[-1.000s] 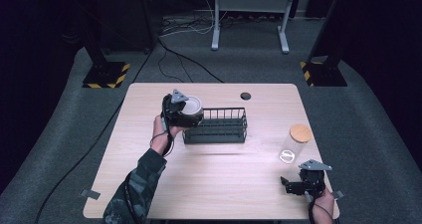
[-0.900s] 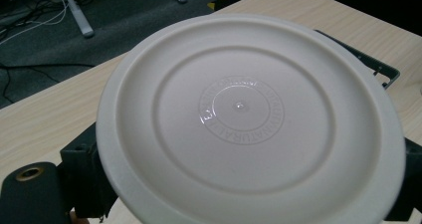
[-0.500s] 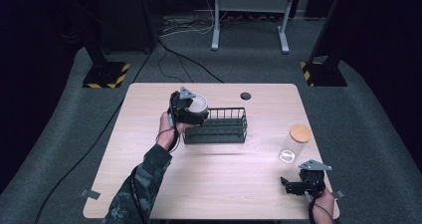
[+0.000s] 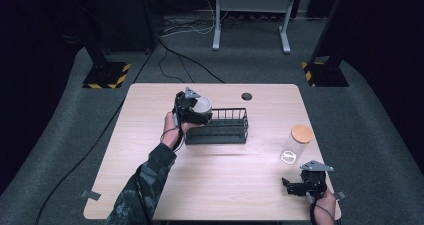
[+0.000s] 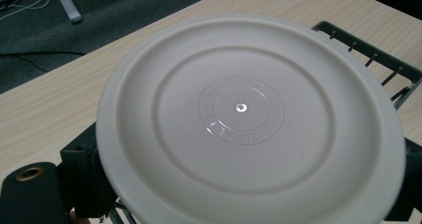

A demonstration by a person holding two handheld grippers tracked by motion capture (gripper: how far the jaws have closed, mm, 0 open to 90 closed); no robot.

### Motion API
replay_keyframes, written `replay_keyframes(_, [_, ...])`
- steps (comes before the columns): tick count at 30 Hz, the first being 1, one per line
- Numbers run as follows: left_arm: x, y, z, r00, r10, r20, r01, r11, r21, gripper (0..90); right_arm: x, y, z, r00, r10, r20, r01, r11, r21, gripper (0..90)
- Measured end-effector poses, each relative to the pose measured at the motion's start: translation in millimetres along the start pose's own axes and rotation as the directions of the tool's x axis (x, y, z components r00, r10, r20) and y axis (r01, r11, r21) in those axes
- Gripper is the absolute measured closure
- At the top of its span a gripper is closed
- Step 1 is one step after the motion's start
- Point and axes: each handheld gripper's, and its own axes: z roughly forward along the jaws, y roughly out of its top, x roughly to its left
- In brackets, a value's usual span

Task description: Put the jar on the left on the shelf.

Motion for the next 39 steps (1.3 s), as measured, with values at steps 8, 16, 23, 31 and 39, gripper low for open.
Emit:
replay_keyframes(8, [2.0, -1.9, 3.4, 0.9999, -0.010, 0.010, 0.010, 0.9999, 0.003, 9.8, 0.1, -0.1, -0.1, 1.0000, 0.000, 0.001, 0.000, 1.0000, 0.000, 0.0])
replay_keyframes(16, [0.4, -4.9, 9.9, 0.9999, -0.011, 0.013, 0.011, 0.9998, 0.015, 9.8, 0.3, -0.1, -0.2, 1.0000, -0.002, 0.003, 0.002, 1.0000, -0.001, 0.0])
replay_keyframes(23, [1.3, -6.7, 14.5, 0.9997, -0.016, 0.019, 0.015, 0.9996, 0.025, 9.8, 0.5, -0.1, -0.2, 1.0000, -0.002, 0.002, 0.002, 1.0000, -0.001, 0.0])
replay_keyframes(31, [3.4, -9.8, 18.2, 0.9997, -0.016, 0.021, 0.015, 0.9991, 0.040, 9.8, 0.7, -0.2, -0.3, 1.0000, -0.003, 0.002, 0.003, 1.0000, -0.001, 0.0])
replay_keyframes(39, [5.0, -15.9, 25.2, 0.9993, -0.031, 0.020, 0.030, 0.9981, 0.054, 9.8, 0.6, -0.2, -0.3, 1.0000, -0.003, 0.001, 0.003, 1.0000, -0.001, 0.0])
